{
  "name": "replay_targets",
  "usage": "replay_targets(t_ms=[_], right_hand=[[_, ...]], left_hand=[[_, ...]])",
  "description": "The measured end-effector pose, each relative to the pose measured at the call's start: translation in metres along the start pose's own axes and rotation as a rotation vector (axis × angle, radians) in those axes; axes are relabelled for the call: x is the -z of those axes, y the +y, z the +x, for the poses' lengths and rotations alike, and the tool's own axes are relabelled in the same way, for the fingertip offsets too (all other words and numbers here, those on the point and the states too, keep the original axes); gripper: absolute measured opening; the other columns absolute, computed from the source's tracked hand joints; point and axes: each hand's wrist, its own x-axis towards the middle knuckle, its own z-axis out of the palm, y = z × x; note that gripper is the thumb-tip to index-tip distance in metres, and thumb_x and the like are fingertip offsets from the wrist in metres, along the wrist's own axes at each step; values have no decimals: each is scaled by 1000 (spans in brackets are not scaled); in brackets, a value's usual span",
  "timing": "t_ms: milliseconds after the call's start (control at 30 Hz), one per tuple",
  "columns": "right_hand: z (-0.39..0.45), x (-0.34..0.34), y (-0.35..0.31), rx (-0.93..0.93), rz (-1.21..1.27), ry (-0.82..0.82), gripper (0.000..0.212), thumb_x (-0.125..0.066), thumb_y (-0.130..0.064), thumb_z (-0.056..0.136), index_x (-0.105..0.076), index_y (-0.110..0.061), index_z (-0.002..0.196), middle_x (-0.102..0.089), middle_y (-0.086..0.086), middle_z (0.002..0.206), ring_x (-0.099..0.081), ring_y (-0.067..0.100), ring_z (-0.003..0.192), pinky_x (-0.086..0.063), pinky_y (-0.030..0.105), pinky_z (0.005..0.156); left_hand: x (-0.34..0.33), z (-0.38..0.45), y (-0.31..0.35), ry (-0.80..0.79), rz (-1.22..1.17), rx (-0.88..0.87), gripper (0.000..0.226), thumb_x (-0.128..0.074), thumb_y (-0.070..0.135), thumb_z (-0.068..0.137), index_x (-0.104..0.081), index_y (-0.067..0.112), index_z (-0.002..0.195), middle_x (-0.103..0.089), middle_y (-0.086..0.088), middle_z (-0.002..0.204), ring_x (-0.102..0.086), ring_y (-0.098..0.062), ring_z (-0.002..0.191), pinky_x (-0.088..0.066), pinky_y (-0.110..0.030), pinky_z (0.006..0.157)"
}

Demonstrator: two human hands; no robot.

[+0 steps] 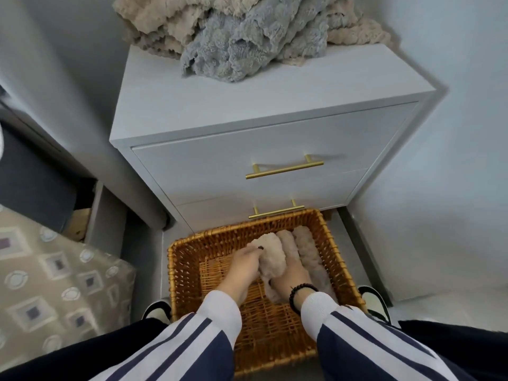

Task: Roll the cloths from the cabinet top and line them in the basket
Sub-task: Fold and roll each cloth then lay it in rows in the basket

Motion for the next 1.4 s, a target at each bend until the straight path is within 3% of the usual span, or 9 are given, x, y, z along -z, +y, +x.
replay_targets(t_ms=[100,233,333,433,600,767,933,1167,1400], right_hand=[[11,-15,2,-5,25,-36,26,-55,-20,86,-55,-16,112,-63,5,110,-59,25,102,-51,34,87],[34,-36,5,27,-5,-87,31,-52,-21,83,-54,-14,113,-63,6,109,-60,25,98,-53,36,85],[51,-53,8,11,-15,-109,40,-48,-34,79,-54,-16,115,-62,8,111,-60,25,96,-53,37,84],[64,-67,12,-13,-20,-144,45,-50,-34,79,-49,-20,122,-59,7,115,-60,25,99,-51,34,83],[84,-71,14,-14,-16,-115,54,-57,-29,83,-43,-19,134,-55,7,125,-56,27,112,-47,36,94],[106,-79,32,-18,-34,-120,43,-54,-29,81,-51,-22,123,-62,6,113,-59,28,104,-51,42,93],[95,-61,35,-34,43,-56,37,-54,-23,89,-52,-19,126,-61,5,117,-58,26,109,-48,40,96],[79,-49,45,-90,198,17,40,-52,-16,88,-48,-21,128,-63,7,113,-59,27,104,-51,35,87],[51,-56,56,-292,274,317,23,-61,-28,87,-51,-15,104,-50,5,116,-56,25,98,-42,29,70]], left_hand=[[-3,10,-8,7,18,10,14,-52,11,93,-63,17,88,-66,-8,97,-61,-22,95,-49,-45,97],[-6,26,-12,38,19,43,17,-47,13,96,-57,18,84,-60,-3,85,-57,-16,81,-49,-46,95],[-7,36,-11,74,-37,97,8,-45,18,99,-52,15,100,-56,-1,84,-55,-18,83,-47,-40,93],[-11,49,-13,96,-86,140,27,-43,22,100,-54,7,120,-55,-4,86,-53,-23,95,-43,-36,92],[-12,71,-15,110,-151,199,20,-42,26,101,-52,14,88,-55,-7,91,-52,-24,100,-42,-43,103],[-16,84,-21,57,-184,202,33,-45,36,98,-57,15,121,-60,-4,106,-56,-24,102,-47,-46,99],[-29,92,-21,10,-154,228,46,-46,40,97,-53,13,134,-58,-8,131,-55,-26,118,-44,-47,103],[-49,98,-14,-54,-82,212,50,-40,45,100,-43,17,142,-52,-6,139,-51,-22,120,-37,-42,109],[-66,98,-22,-148,1,168,29,-33,43,103,-54,24,108,-59,9,91,-55,-6,81,-39,-31,86]])
